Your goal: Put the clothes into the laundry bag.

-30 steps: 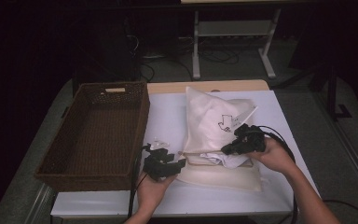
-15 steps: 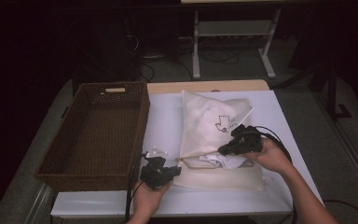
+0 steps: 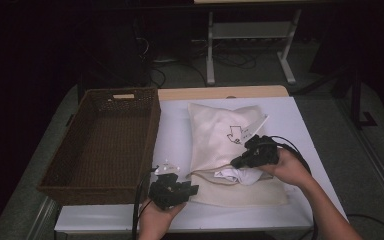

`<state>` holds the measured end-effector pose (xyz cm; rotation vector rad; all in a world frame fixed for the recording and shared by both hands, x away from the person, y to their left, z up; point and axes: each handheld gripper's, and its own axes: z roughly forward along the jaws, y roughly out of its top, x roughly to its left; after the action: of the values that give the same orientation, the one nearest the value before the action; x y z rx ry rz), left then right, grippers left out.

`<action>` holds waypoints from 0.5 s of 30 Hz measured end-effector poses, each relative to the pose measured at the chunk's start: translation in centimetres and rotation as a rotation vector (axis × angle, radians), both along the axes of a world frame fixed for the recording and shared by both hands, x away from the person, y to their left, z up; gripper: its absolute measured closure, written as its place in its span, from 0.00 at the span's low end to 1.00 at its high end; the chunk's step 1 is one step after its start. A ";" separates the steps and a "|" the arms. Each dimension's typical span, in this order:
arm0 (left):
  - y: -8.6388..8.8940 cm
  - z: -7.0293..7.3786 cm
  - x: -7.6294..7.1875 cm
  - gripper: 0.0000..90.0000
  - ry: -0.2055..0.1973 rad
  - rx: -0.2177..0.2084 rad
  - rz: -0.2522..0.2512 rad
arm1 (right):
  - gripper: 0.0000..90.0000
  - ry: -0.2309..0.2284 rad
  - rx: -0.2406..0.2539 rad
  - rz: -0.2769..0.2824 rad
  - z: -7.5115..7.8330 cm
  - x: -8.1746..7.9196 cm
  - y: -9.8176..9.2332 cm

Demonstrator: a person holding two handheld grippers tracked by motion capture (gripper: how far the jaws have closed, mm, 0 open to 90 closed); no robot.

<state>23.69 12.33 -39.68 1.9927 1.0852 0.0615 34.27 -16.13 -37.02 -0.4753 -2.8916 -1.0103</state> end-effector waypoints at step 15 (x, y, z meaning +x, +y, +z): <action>-0.9 1.0 0.5 0.70 -0.012 -0.037 -0.004 | 0.98 -0.007 0.008 0.006 0.3 0.0 0.1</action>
<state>24.14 11.40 -38.66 1.9589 1.0676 0.0504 34.31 -15.99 -36.72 -0.4638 -2.8919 -1.0245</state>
